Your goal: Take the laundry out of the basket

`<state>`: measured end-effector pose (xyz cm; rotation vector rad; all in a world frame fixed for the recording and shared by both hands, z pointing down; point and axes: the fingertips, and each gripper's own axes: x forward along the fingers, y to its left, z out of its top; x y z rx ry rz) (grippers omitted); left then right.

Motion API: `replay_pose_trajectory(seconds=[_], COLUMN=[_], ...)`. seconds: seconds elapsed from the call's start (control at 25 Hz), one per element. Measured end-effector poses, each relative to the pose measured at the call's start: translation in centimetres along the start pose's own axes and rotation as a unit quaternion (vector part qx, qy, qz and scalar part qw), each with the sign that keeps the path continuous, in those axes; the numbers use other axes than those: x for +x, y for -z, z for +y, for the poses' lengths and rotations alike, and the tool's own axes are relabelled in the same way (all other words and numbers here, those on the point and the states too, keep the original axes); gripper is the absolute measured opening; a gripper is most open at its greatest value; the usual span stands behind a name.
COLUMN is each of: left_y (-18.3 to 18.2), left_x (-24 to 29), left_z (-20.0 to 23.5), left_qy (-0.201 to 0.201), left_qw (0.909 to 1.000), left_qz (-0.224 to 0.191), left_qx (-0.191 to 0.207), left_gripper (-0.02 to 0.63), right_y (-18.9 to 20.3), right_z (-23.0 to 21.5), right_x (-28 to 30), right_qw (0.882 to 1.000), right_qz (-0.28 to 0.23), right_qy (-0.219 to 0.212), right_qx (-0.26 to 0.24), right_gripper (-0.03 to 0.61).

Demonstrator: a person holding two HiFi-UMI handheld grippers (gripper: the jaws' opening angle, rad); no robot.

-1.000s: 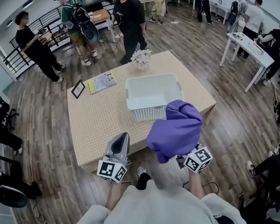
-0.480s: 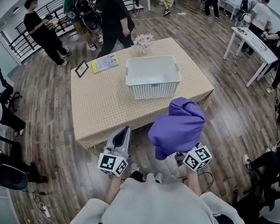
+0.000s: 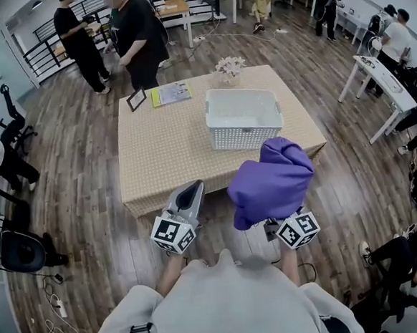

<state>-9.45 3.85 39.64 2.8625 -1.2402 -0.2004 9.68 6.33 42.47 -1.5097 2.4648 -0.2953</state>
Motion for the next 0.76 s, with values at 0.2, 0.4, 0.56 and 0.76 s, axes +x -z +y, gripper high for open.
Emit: replay_pose_trajectory(seconds=[0.2,0.4,0.56,0.76], left_y=[-0.8,-1.6,-1.6,-1.2], left_x=[-1.8,-2.7,-3.3,-4.4], left_z=[1.5,2.6,2.6,2.5], left_qy=[0.000,0.001,0.001,-0.004], left_qw=[0.9999,0.9998,0.9998,0.9999], left_qz=[-0.012,-0.020,-0.021,-0.014], left_qx=[0.000,0.003,0.002,-0.006], left_gripper=[0.011,0.010,0.009,0.011], right_y=[1.0,0.9,1.0,1.4], right_z=[2.7,4.6,5.1,5.7], right_x=[1.4,2.4,2.2,1.8], right_qw=[1.000,1.000,1.000,1.000], right_qz=[0.013,0.005,0.007,0.010], right_qy=[-0.009,-0.018,-0.017,-0.017], right_qx=[-0.020,-0.015,-0.022,-0.013], right_gripper=[0.256,0.256,0.256,0.256])
